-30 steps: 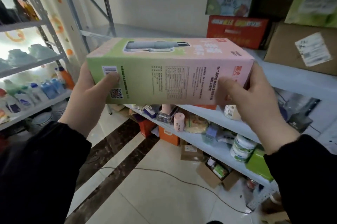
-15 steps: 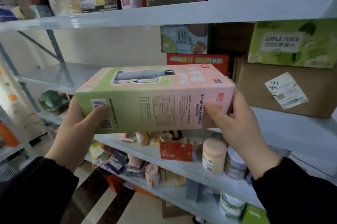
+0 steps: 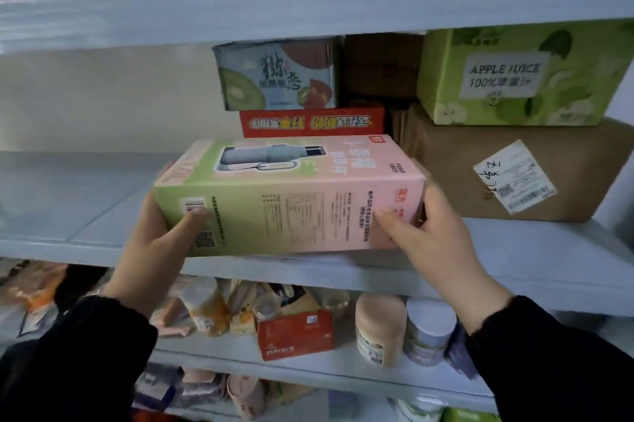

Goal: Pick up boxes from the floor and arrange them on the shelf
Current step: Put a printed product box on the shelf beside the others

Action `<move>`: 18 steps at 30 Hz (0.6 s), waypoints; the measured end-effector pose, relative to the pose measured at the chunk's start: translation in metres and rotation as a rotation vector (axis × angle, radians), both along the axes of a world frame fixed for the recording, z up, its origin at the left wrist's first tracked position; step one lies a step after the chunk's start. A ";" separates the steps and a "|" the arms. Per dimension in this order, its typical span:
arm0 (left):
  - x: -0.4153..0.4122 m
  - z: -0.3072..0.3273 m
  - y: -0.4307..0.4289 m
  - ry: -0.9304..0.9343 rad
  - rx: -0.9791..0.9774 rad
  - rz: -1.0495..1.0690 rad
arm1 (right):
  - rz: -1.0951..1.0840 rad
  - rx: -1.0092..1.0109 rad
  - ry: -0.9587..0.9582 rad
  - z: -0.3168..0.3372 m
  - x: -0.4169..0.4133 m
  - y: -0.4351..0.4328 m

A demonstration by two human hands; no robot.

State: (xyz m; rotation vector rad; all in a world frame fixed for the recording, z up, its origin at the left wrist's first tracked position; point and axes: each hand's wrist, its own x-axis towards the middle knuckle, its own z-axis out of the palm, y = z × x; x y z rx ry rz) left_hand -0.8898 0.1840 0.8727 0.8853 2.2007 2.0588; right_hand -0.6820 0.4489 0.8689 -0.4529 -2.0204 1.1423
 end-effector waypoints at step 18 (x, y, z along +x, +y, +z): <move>-0.103 -0.047 0.120 0.065 -0.387 -0.076 | -0.366 0.065 -0.133 -0.043 -0.062 0.056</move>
